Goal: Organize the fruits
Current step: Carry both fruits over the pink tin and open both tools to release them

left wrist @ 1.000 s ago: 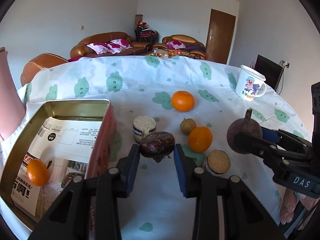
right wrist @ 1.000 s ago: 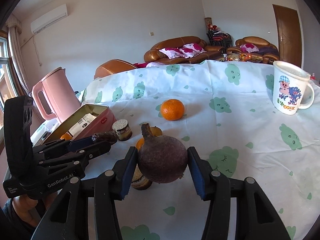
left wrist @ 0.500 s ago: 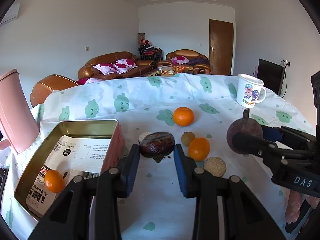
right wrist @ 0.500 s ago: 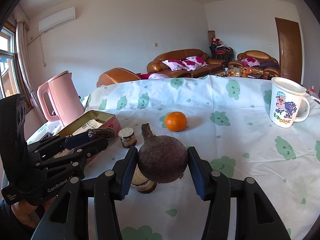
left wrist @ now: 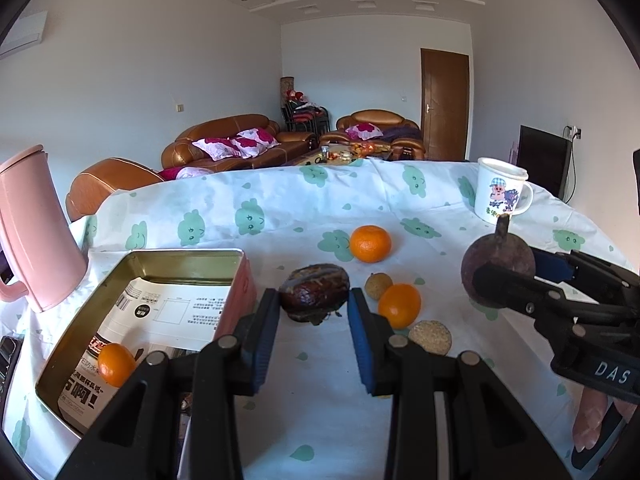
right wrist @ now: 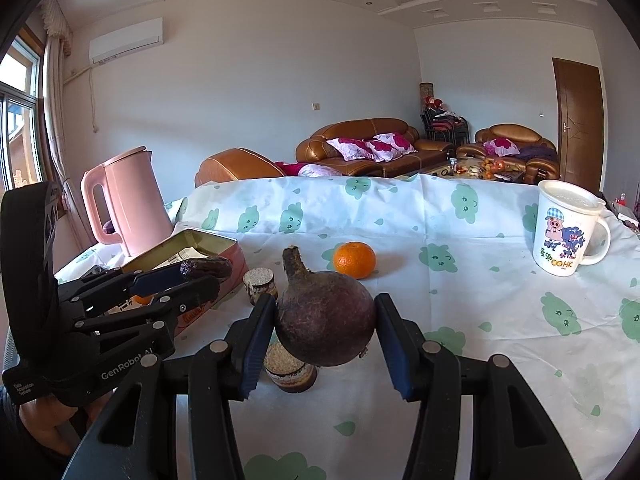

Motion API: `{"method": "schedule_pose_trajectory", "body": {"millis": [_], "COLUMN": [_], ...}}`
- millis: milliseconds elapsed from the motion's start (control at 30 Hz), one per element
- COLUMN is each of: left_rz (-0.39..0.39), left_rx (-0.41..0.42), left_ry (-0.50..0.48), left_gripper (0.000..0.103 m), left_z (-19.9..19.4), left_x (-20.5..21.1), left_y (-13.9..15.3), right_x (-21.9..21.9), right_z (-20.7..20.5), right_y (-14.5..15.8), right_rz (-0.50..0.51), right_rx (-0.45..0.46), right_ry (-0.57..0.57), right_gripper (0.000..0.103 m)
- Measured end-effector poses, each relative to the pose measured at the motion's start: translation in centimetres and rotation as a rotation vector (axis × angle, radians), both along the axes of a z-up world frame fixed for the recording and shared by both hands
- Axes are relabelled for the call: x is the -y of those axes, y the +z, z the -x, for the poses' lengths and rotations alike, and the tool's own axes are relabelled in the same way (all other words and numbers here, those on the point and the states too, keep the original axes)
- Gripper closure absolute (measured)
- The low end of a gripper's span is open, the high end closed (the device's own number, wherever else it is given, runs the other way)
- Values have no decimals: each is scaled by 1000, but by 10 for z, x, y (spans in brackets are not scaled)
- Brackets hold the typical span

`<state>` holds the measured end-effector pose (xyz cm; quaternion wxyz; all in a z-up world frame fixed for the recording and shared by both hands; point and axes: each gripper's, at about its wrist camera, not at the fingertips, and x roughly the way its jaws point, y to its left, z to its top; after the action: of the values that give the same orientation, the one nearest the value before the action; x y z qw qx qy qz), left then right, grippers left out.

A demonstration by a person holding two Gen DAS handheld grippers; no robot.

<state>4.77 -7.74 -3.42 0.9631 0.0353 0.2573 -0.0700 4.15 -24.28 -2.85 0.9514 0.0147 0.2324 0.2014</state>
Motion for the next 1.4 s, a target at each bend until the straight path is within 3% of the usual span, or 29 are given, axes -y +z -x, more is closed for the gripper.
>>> {"method": "schedule_pose_trajectory", "body": {"millis": [533,867,1400], "left_rz": [9,35,71], "left_rx": [15,4,-105], "left_ry": [26,130,311], "left_gripper": [67,67,67], "left_z": [11,15,13], "left_x": [-15,-71,-162], "left_y": [5,13,-9], "right_x": [-13,-79,-180], "right_z": [-2,-10,-18], "right_y": [10,21,-4], "right_rz": [0,39,117], "right_rx": [3,6,-89], "right_ry": [8,139,343], "right_gripper": [50,50,50]}}
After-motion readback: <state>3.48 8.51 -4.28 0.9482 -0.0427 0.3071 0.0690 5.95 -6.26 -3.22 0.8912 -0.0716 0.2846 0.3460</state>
